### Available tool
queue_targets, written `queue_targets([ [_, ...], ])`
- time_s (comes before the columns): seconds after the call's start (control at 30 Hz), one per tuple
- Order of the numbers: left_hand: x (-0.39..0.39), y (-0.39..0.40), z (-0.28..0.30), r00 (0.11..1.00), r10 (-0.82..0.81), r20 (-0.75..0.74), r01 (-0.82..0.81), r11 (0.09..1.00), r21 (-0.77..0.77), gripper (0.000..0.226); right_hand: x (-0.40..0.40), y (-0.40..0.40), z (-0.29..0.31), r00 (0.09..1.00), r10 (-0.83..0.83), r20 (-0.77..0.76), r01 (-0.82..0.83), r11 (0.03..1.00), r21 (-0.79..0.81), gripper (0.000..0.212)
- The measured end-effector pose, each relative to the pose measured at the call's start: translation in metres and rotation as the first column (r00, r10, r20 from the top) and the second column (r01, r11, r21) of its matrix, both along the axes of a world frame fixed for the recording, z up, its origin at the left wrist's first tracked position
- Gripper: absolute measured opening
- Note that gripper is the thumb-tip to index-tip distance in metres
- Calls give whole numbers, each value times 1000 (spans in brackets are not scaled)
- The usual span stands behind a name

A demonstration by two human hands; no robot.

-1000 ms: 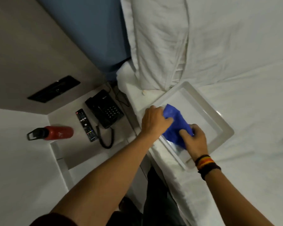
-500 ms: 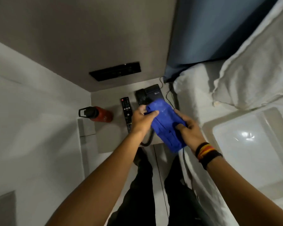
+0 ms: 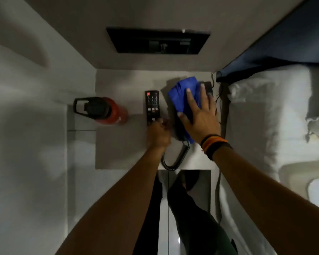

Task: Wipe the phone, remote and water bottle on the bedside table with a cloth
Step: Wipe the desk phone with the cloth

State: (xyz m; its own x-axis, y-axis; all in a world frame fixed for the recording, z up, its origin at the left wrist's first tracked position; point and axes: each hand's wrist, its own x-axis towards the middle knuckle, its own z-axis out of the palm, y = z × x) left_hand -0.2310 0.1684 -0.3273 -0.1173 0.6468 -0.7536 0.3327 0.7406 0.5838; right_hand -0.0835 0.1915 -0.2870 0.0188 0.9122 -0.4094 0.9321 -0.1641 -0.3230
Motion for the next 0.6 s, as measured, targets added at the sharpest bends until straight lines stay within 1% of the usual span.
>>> queue_targets([
  [0.07, 6, -7, -3, 1000, -30, -4, 30, 999, 23, 15, -3, 17, -6, 999, 42, 16, -42, 999, -1, 74],
  [0.13, 11, -5, -6, 996, -72, -46, 74, 997, 29, 16, -7, 32, -10, 992, 99, 83, -99, 995, -8, 71],
  [0.17, 13, -2, -9, 995, -82, -61, 84, 996, 22, 20, -7, 36, -12, 983, 130, 126, -131, 991, 3, 69],
  [0.2, 14, 0, -12, 995, -81, -60, 82, 997, 14, 24, -7, 37, -13, 974, 164, 158, -169, 985, 20, 66],
  [0.27, 14, 1, -15, 998, -48, -40, 49, 999, 13, 23, -6, 27, -14, 955, 237, 180, -253, 965, 66, 62],
  [0.3, 15, 1, -16, 999, -32, -40, 33, 999, 22, 21, -4, 17, -16, 948, 264, 179, -283, 955, 88, 63],
  [0.37, 15, 2, -13, 996, -34, -80, 36, 999, 25, 15, 6, -14, -17, 946, 290, 146, -305, 948, 91, 71],
  [0.43, 17, 5, -10, 992, -45, -121, 48, 999, 20, 7, 18, -55, -18, 951, 292, 101, -299, 952, 64, 80],
  [0.47, 17, 5, -10, 990, -44, -131, 46, 999, 14, 9, 23, -77, -18, 951, 298, 87, -302, 953, 31, 81],
  [0.53, 19, 6, -9, 995, -10, -96, 10, 1000, -7, 13, 34, -113, -14, 950, 310, 41, -308, 950, -54, 75],
  [0.57, 19, 6, -9, 998, 7, -69, -8, 1000, -17, 10, 38, -125, -12, 955, 294, 19, -293, 954, -67, 68],
  [0.6, 20, 6, -9, 998, 22, -51, -23, 999, -25, 12, 43, -132, -8, 969, 245, -1, -245, 968, -51, 60],
])
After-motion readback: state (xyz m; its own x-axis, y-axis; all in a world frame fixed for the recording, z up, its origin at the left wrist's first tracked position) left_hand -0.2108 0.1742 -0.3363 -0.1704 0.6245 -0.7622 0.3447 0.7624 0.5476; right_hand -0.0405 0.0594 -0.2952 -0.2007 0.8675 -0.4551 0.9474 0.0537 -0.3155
